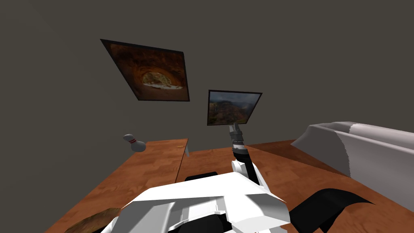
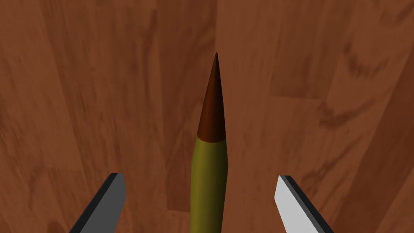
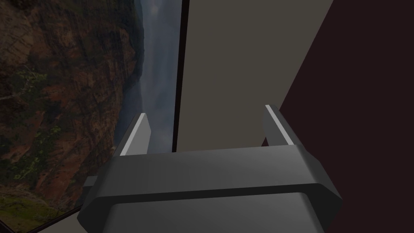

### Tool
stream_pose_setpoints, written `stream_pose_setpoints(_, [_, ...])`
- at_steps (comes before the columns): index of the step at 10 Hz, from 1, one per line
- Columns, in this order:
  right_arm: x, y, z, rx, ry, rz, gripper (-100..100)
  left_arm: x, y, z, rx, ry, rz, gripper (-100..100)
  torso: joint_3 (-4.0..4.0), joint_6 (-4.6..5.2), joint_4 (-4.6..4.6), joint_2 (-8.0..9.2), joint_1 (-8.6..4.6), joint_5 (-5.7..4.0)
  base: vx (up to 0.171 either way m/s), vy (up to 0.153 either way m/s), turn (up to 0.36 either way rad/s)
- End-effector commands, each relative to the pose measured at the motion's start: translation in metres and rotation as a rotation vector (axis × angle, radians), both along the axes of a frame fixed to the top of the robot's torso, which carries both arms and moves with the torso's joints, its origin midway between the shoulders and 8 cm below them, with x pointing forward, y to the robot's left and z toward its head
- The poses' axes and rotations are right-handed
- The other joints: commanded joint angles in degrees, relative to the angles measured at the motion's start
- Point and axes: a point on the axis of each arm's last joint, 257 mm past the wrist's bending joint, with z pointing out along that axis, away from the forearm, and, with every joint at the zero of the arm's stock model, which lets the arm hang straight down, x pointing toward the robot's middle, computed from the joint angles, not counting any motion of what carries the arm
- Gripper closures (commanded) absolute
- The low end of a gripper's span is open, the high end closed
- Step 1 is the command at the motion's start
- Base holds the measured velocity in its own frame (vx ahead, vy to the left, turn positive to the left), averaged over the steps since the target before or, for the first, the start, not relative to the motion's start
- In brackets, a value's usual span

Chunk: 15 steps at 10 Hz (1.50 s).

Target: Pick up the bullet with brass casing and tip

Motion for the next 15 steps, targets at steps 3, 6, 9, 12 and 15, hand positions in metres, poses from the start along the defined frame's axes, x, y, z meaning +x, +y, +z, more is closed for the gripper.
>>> stream_pose_setpoints(3, [0.0, 0.0, 0.0, 0.0, 0.0, 0.0, 0, 0.005, -0.011, -0.006, 0.001, -0.001, 0.005, -100, -0.01, 0.0, -0.01, -0.02, 0.02, 0.0, -0.016, 0.039, -0.015])
stream_pose_setpoints(6, [0.0, 0.0, 0.0, 0.0, 0.0, 0.0, 0, 0.006, -0.012, -0.007, 0.001, 0.0, 0.003, -100, -0.03, 0.0, -0.01, -0.05, -0.09, -0.03, -0.007, 0.009, -0.003])
stream_pose_setpoints(9, [0.0, 0.0, 0.0, 0.0, 0.0, 0.0, 0, 0.005, -0.013, -0.007, 0.001, 0.001, 0.005, 100, -0.03, 0.02, 0.01, -0.08, -0.12, -0.02, 0.0, 0.0, 0.0])
stream_pose_setpoints(12, [0.0, 0.0, 0.0, 0.0, 0.0, 0.0, 0, 0.006, -0.013, -0.007, 0.001, 0.0, 0.005, 0, -0.04, 0.01, 0.0, -0.08, -0.12, -0.03, 0.0, 0.0, 0.0])
stream_pose_setpoints(15, [0.0, 0.0, 0.0, 0.0, 0.0, 0.0, 0, 0.001, -0.002, -0.001, 0.0, 0.0, 0.002, 100, -0.08, 0.01, -0.01, -0.17, -0.3, -0.06, 0.02, -0.04, 0.019])
